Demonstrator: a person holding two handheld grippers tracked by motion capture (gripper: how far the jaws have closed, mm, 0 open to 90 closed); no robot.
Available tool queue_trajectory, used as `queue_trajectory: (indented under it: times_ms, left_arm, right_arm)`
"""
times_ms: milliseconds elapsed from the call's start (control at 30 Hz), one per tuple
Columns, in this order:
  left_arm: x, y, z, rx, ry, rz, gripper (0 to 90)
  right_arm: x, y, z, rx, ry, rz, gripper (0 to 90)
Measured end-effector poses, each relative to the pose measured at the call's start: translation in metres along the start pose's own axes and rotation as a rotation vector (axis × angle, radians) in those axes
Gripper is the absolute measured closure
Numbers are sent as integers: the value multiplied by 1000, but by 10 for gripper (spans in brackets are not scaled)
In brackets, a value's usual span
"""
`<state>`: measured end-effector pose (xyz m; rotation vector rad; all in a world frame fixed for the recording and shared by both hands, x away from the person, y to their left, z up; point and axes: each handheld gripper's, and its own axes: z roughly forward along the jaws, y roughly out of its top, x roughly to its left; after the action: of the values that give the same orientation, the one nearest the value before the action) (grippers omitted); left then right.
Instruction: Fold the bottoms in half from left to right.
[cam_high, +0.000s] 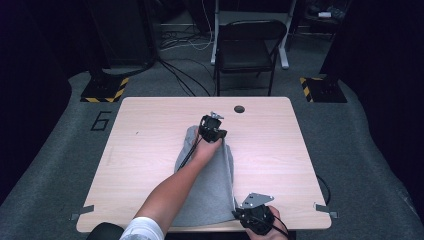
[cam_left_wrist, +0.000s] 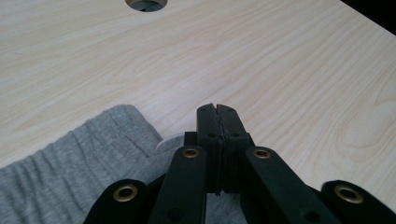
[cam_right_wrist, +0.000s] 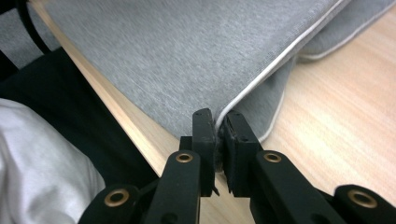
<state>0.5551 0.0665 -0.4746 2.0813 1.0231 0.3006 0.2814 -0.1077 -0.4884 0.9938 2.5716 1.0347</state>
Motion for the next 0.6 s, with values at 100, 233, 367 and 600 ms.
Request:
queue_trajectory:
  times_ms: [100,233,367,600]
  left_arm:
    - [-2,-2,6,20,4,4,892]
    - [-2,-4,10,25,1,7,892]
    - [-2,-5,13,20,-9,5,891]
    - [1,-6,10,-7,-23,-9,821]
  right_arm:
    - [-2,-3,6,24,-8,14,834]
    - [-5,-5,10,42,-15,14,824]
    - [-7,-8,9,53,-31,27,827]
    - [-6,-10,5,25,-33,71,736]
